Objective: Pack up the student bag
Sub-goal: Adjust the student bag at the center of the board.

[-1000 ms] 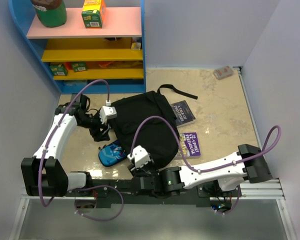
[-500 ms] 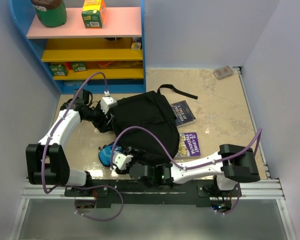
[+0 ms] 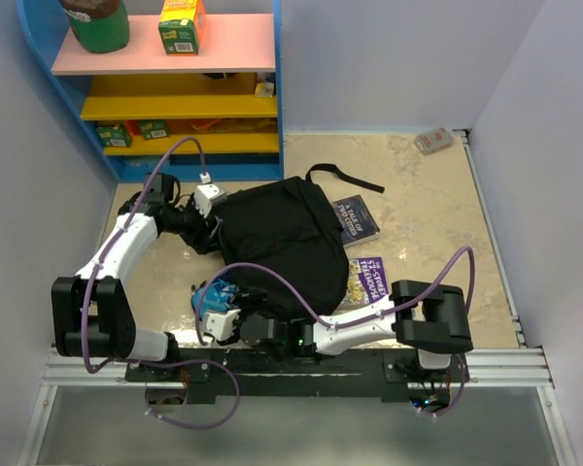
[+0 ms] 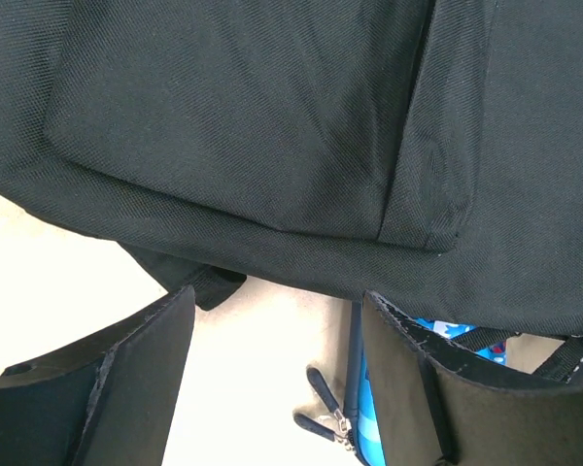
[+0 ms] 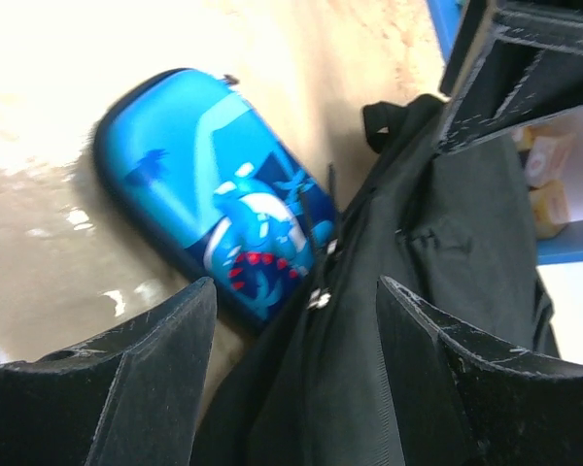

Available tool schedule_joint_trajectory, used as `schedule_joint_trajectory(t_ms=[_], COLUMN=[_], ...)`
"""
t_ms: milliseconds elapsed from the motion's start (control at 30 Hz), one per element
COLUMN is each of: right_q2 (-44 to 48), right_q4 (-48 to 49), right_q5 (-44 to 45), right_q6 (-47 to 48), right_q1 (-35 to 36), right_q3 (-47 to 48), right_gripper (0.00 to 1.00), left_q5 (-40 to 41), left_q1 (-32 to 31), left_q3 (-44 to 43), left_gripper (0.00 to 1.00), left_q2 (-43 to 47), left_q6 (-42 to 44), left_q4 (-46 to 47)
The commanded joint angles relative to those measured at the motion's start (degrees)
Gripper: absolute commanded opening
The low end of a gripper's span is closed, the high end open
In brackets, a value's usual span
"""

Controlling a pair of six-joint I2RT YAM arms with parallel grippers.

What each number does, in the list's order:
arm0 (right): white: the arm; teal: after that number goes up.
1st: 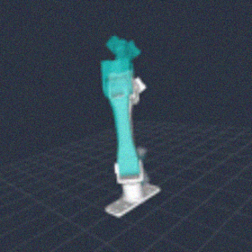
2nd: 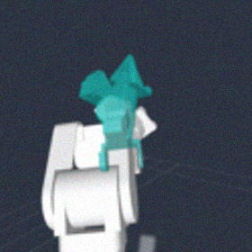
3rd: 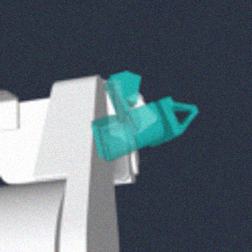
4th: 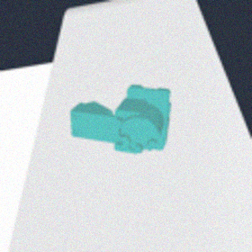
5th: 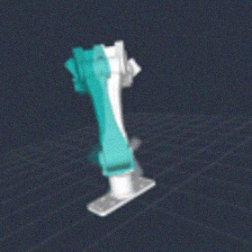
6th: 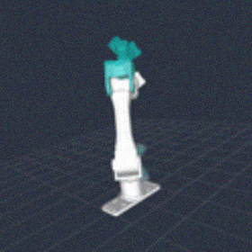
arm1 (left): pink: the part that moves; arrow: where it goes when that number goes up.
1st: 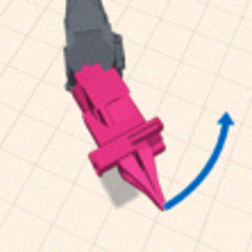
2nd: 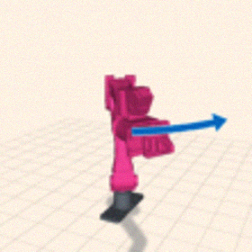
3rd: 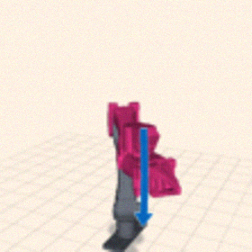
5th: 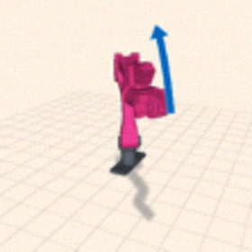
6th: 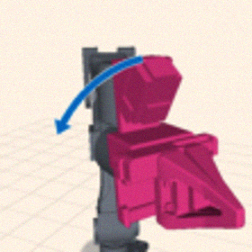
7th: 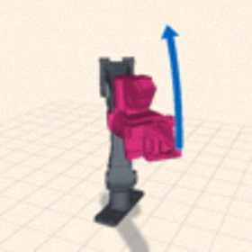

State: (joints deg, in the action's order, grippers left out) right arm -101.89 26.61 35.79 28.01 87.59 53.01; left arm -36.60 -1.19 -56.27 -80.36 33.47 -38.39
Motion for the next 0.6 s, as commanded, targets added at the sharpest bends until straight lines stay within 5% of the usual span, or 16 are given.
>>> schedule_joint_trajectory(t_ms=[0,567], right_q2=[-0.33,-2.97], right_q4=[6.51,2.48], right_q5=[0.59,-5.99], right_q6=[4.41,3.37], right_q1=[-1.98,-7.0], right_q3=[3.32,7.1], right_gripper=[0.68,0.56], left_q5=[-2.07,-2.51], left_q1=[0.22,0.75], left_q3=[0.72,1.78], left_gripper=[0.73,0.73], left_q2=[0.9,1.34], left_q6=[-1.22,-0.34], left_q4=[1.92,1.74])
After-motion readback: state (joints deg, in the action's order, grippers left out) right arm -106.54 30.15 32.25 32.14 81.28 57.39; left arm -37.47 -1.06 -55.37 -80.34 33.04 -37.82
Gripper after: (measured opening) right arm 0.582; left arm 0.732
